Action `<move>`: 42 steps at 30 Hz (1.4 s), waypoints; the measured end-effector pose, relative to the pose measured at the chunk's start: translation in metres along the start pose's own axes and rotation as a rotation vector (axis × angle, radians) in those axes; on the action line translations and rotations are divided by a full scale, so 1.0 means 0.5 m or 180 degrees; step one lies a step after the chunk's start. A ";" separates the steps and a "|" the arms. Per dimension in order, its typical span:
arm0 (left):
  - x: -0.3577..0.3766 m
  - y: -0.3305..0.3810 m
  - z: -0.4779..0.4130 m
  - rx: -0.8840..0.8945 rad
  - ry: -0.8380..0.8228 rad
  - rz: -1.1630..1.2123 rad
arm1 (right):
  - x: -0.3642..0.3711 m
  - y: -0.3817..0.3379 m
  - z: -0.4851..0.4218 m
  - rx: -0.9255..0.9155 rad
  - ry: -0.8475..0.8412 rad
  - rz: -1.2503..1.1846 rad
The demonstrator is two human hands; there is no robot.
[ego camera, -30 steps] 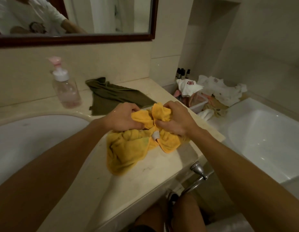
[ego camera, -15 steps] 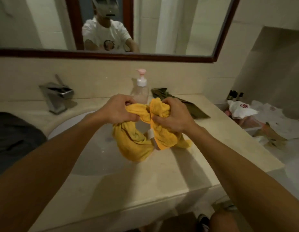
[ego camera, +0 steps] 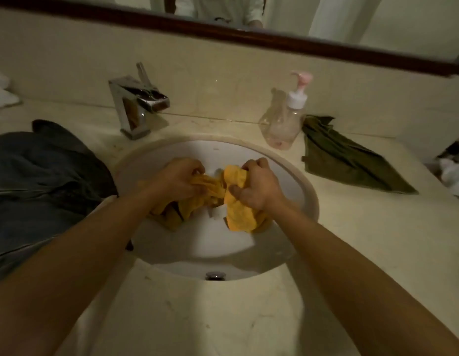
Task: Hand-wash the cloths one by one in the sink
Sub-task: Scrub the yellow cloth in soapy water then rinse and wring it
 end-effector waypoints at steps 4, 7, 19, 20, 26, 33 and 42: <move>0.046 -0.042 -0.064 -0.0163 -0.0286 -0.0503 | 0.059 -0.020 -0.049 -0.0138 -0.0019 0.0801; 0.086 -0.047 -0.081 0.0110 -0.0995 -0.0562 | 0.119 -0.034 -0.073 -0.0576 -0.0830 0.1119; 0.146 -0.108 -0.113 0.0226 -0.1233 -0.0653 | 0.194 -0.003 -0.106 -0.0481 -0.1310 0.1427; 0.146 -0.109 -0.113 0.0236 -0.1250 -0.0631 | 0.193 -0.003 -0.107 -0.0480 -0.1325 0.1428; 0.145 -0.102 -0.112 0.0450 -0.1143 -0.0483 | 0.183 -0.011 -0.103 -0.0510 -0.1386 0.1364; 0.149 -0.111 -0.111 0.0154 -0.1172 -0.0711 | 0.171 -0.020 -0.101 -0.0441 -0.1472 0.1333; 0.157 -0.106 -0.104 0.0132 -0.1101 -0.0678 | 0.175 -0.027 -0.107 -0.0455 -0.1468 0.1471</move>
Point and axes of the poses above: each hand's wrist, its own z-axis away from the middle knuckle, its own x-axis out of the palm, y = z × x, the point moved 3 cm from there along -z, towards the middle knuckle, and after that the axes turned 3 degrees about x, right-handed, at the moved point
